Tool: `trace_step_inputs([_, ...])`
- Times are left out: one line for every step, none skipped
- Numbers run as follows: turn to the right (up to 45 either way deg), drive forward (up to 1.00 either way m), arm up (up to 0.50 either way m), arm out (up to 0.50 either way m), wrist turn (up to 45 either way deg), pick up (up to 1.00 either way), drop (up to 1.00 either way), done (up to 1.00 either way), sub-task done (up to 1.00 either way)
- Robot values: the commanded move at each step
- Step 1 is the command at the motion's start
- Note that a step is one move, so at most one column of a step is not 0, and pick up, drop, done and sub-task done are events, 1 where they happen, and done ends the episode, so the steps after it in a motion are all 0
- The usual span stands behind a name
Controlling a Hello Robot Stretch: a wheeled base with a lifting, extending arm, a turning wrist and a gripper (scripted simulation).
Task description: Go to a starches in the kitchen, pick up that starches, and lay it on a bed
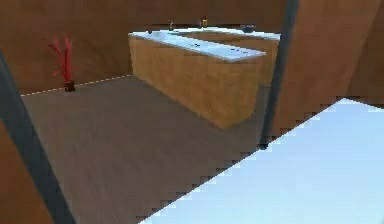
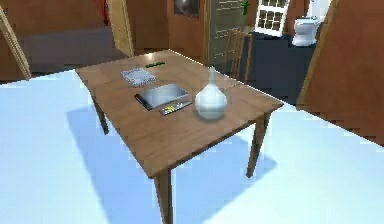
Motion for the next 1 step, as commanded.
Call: trace_step_inputs([0.0,0.95,0.00,0.00,0.0,0.00,0.00,0.00,0.00])
